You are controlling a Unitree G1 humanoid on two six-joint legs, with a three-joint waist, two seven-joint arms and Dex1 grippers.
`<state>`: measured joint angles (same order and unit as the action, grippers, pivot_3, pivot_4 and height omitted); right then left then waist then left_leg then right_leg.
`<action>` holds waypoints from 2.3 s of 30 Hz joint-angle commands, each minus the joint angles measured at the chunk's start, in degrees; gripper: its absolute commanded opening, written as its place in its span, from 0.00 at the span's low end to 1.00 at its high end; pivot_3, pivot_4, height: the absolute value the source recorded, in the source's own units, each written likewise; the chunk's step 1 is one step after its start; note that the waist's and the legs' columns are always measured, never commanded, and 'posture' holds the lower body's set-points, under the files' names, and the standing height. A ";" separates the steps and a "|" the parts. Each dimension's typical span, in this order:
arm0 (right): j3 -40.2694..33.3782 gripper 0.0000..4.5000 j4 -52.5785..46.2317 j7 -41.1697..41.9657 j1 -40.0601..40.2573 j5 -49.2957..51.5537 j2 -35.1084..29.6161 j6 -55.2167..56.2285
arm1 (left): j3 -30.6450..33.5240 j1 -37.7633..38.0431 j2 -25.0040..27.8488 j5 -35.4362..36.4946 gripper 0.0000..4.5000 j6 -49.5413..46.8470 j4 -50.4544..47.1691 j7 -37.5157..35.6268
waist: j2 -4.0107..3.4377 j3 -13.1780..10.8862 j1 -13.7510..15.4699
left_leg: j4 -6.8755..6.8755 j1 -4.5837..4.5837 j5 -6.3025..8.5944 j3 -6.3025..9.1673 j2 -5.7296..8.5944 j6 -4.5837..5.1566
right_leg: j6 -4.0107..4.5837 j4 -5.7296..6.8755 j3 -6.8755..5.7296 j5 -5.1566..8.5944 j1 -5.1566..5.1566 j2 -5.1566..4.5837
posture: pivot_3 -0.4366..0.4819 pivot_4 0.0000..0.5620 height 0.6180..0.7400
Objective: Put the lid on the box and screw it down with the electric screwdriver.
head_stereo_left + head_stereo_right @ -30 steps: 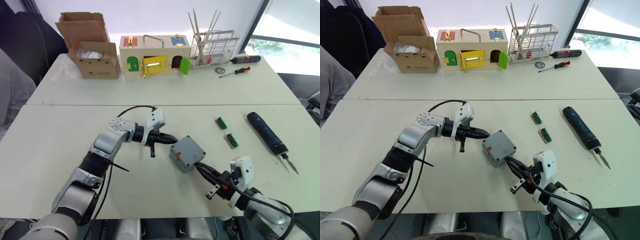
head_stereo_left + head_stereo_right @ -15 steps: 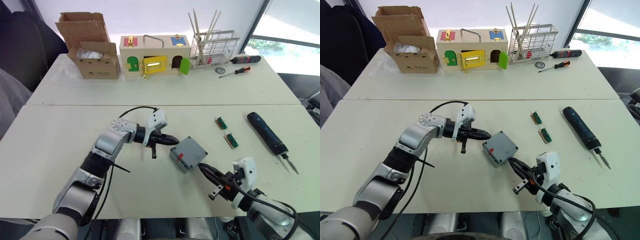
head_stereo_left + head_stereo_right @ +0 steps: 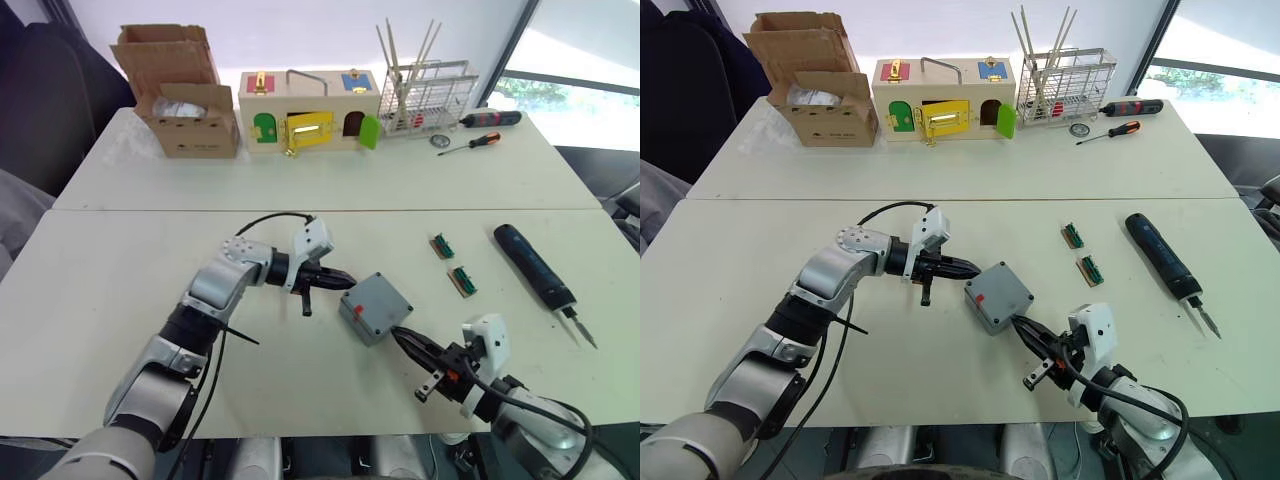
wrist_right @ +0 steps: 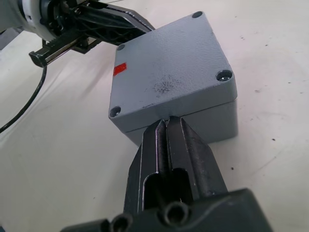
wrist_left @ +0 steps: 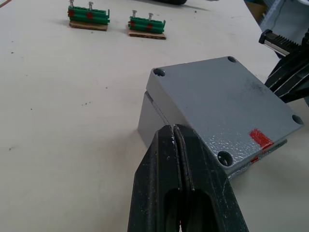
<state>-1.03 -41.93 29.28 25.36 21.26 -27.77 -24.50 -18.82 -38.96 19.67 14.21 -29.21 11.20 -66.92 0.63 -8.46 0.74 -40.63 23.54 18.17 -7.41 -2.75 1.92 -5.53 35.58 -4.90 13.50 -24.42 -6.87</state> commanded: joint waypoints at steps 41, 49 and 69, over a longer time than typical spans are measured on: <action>-0.05 0.02 10.92 0.46 -7.86 -4.65 0.55 4.48 | -0.09 0.65 -2.30 -1.95 0.00 3.44 4.73 1.63 | 0.00 -0.01 -0.10 | -0.05 0.00 0.00 -0.03 0.04 0.00 | -0.01 0.01 0.00 -0.01 0.01 0.02 | 0.48 0.27 0.90; 1.22 0.02 14.13 0.12 -16.31 -5.09 1.00 2.41 | 0.70 5.31 -0.95 -0.37 0.00 -2.24 -4.78 3.90 | -0.08 -0.04 0.06 | -0.08 -0.02 -0.02 -0.01 0.01 -0.04 | -0.01 0.17 0.00 -0.01 -0.02 0.01 | 0.48 0.27 0.90; -18.47 0.02 2.07 -1.34 -9.34 7.55 -1.67 -6.87 | 11.75 5.23 6.07 8.77 0.00 -11.91 -21.91 8.10 | -0.19 -0.11 -0.04 | -0.16 -0.02 -0.02 0.03 -0.07 -0.04 | -0.04 0.41 0.00 -0.02 -0.06 -0.02 | 0.48 0.27 0.90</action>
<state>-14.81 -35.33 28.96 15.99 24.47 -29.39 -29.64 -7.73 -32.55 25.45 19.32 -39.14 -4.61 -57.59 0.44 -8.56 0.71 -40.80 23.50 18.15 -7.39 -2.82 1.88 -5.56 35.99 -4.89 13.48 -24.47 -6.89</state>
